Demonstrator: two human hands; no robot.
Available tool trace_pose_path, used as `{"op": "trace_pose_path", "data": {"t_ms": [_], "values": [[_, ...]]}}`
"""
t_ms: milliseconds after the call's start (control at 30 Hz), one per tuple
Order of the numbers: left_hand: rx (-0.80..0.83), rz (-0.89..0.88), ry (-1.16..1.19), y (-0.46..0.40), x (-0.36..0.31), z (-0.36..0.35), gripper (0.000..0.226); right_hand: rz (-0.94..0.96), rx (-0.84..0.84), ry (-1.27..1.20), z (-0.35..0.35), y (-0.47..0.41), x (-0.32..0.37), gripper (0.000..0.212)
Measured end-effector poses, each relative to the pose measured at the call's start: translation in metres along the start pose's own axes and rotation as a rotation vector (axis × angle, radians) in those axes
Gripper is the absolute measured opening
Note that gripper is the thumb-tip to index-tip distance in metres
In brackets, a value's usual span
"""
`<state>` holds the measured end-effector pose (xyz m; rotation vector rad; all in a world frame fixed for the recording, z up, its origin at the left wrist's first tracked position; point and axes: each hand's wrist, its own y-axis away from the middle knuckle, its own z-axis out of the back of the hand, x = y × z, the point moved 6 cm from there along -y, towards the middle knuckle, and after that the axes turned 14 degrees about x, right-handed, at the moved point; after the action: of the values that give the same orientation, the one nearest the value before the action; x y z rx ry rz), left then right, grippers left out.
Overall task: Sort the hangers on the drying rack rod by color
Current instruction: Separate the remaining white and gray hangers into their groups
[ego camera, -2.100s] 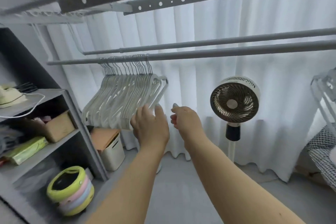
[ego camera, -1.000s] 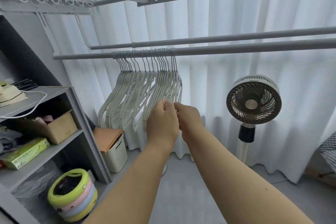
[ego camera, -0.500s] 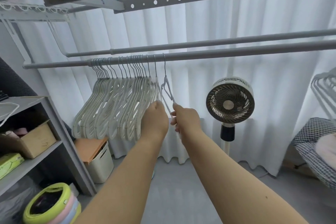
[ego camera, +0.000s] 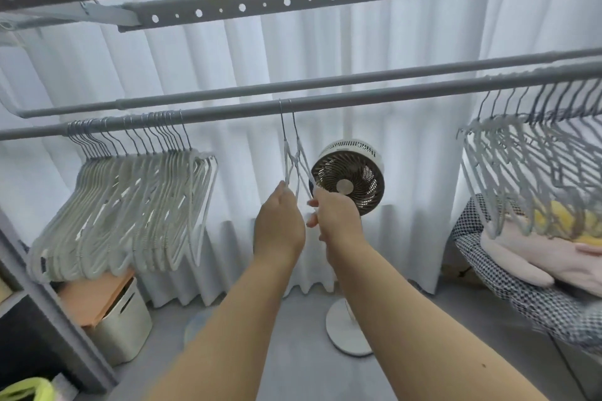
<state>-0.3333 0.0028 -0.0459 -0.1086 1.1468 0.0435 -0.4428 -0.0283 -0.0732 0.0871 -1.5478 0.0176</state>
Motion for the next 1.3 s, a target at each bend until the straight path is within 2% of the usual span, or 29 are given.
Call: {"op": "trace_pose_path", "data": {"t_ms": [200,300,467,633,800,967,1300], "values": [[0.098,-0.100,-0.020,-0.001,-0.021,-0.053,0.037,0.000,-0.184,-0.042,0.057,0.013,-0.004,0.022],[0.120,-0.089,-0.019,-0.001,-0.029,-0.077,0.046,0.013,-0.223,-0.040,0.083,0.020,-0.002,0.023],[0.167,-0.130,-0.106,-0.008,-0.040,-0.116,0.047,0.031,-0.281,-0.010,0.130,0.030,0.002,0.027],[0.201,-0.166,-0.016,-0.002,-0.058,-0.148,0.046,-0.002,-0.352,-0.029,0.167,0.037,0.000,0.029],[0.267,-0.162,0.162,-0.001,-0.065,-0.173,0.063,0.008,-0.385,-0.039,0.188,0.034,-0.001,0.028],[0.277,-0.152,0.117,0.001,-0.077,-0.188,0.049,0.013,-0.427,-0.013,0.206,0.031,-0.003,0.036],[0.325,-0.209,0.146,-0.005,-0.085,-0.212,0.051,0.025,-0.452,0.023,0.226,0.031,0.002,0.035]]}}
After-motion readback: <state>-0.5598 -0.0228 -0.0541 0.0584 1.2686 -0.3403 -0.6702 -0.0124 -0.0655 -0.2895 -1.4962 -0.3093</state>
